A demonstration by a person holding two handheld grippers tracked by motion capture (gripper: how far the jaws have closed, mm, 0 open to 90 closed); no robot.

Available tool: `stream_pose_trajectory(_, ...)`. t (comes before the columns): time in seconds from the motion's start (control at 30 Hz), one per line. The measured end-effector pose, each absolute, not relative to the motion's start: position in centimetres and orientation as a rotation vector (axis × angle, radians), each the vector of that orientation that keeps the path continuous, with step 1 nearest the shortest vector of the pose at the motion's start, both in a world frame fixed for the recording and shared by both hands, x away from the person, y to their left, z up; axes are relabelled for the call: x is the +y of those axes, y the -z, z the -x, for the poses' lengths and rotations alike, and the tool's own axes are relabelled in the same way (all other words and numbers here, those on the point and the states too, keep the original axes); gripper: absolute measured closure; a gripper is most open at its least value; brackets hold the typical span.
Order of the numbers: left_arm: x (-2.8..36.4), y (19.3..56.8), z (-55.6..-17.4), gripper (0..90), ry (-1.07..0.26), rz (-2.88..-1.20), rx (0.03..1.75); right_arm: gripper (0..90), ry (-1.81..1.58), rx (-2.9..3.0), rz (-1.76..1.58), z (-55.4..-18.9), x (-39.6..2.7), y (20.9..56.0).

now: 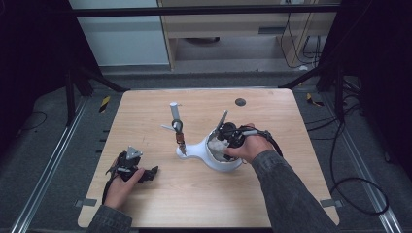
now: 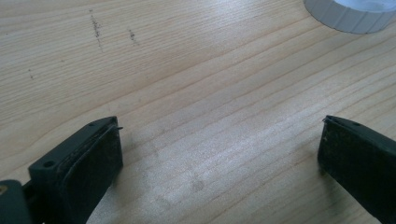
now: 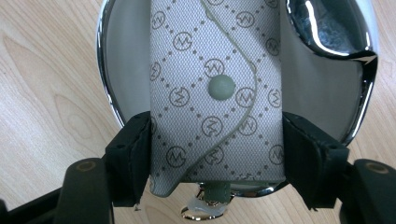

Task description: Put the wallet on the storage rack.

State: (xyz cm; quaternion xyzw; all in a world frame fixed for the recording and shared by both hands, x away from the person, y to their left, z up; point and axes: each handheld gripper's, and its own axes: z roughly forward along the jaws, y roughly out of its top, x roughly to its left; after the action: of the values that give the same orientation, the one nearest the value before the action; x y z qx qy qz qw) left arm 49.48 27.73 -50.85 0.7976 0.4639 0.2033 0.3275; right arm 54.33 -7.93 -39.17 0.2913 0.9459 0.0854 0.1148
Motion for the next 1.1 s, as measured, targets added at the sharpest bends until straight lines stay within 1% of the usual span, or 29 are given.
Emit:
stream_pose_trajectory(0.03,27.7,50.8,-49.5,0.0,-0.532,-2.089,1.215,29.2,-0.259,2.769,-0.860,-54.4,-7.9,39.2)
stream_pose_trajectory(0.07,27.7,50.8,-49.5,0.0,-0.533,-2.089,1.214,25.5,-0.270,2.764,-0.865,-54.4,-7.9,39.2)
stream_pose_trajectory(0.1,27.7,50.9,-49.5,0.0,-0.533,-2.089,1.215,20.0,-0.283,2.757,-0.868,-54.4,-7.9,39.1)
stream_pose_trajectory(0.17,27.7,50.8,-49.5,0.0,-0.533,-2.091,1.213,17.0,-0.320,2.741,-0.898,-54.4,-7.9,38.7)
stream_pose_trajectory(1.1,27.7,50.9,-49.5,0.0,-0.533,-2.087,1.215,18.3,-0.358,2.733,-0.895,-54.1,-8.6,38.0)
